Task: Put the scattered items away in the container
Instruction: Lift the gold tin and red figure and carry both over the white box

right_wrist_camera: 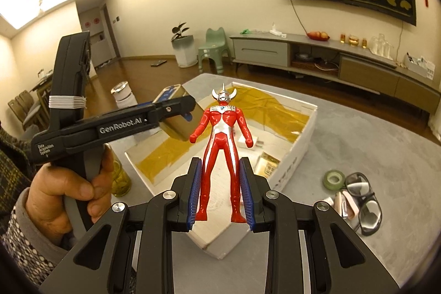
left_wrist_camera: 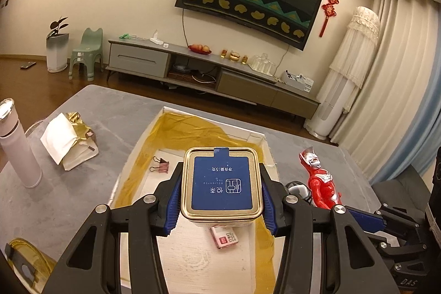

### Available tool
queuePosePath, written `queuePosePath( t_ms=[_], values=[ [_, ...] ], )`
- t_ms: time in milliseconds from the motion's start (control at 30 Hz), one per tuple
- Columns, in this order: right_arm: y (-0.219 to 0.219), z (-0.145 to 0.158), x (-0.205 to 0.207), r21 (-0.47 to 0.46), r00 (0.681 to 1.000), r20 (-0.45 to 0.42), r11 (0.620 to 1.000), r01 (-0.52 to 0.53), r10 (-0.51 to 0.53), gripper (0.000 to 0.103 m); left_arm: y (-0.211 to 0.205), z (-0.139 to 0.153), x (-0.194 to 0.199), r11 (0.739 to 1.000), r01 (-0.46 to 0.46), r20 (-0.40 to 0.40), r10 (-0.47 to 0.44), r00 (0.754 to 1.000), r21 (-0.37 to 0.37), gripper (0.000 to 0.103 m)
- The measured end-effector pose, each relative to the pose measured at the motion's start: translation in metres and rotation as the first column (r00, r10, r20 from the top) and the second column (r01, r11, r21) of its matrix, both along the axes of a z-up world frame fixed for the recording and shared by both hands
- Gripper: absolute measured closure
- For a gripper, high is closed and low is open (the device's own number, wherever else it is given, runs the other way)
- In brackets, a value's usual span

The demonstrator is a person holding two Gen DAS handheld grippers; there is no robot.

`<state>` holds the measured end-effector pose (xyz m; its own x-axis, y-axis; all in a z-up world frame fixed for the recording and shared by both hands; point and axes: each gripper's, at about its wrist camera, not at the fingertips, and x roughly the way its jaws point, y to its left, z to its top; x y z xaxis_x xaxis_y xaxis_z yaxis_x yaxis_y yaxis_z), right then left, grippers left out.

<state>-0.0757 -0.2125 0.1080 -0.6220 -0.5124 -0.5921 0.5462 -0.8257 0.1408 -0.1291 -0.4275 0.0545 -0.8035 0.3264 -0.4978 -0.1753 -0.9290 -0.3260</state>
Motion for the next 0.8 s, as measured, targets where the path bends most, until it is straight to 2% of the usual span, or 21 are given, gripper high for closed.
queuePosePath(
  t_ms=[333, 800],
  values=[
    [-0.031, -0.013, -0.017, -0.01, 0.997, 0.072, 0.999, -0.037, 0.037, 0.074, -0.025, 0.003, -0.001, 0.999, -0.021, 0.0, 0.021, 1.0, 0.037, 0.053],
    [-0.055, -0.035, -0.028, 0.008, 0.987, 0.155, 0.999, -0.044, 0.042, 0.074, -0.032, -0.006, -0.017, 1.0, -0.011, 0.052, 0.01, 0.999, 0.03, 0.053]
  ],
)
